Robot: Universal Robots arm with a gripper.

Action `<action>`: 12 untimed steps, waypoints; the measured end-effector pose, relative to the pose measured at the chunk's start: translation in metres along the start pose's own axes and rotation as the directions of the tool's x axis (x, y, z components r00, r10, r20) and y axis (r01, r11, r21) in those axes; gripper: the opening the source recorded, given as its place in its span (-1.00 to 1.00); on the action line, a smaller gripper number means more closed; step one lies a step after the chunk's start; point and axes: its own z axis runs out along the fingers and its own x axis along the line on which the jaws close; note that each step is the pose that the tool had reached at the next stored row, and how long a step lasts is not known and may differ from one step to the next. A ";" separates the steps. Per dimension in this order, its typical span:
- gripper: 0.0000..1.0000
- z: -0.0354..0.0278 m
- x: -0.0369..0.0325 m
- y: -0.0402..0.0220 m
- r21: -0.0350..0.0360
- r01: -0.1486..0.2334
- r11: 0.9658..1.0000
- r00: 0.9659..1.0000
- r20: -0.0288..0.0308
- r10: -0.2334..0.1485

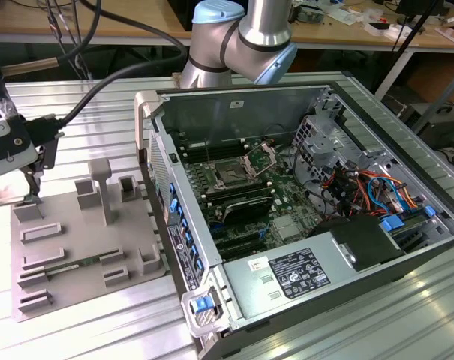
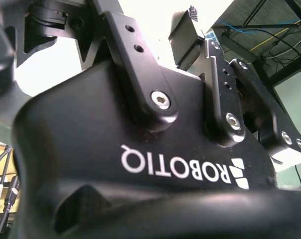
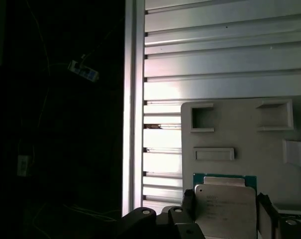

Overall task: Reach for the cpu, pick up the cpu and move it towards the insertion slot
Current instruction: 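Pick up the cpu and move it towards the insertion slot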

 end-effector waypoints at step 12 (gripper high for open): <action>0.09 -0.0034 0.0000 0.0002 0.000 0.000 1.000 1.000 0.000 0.000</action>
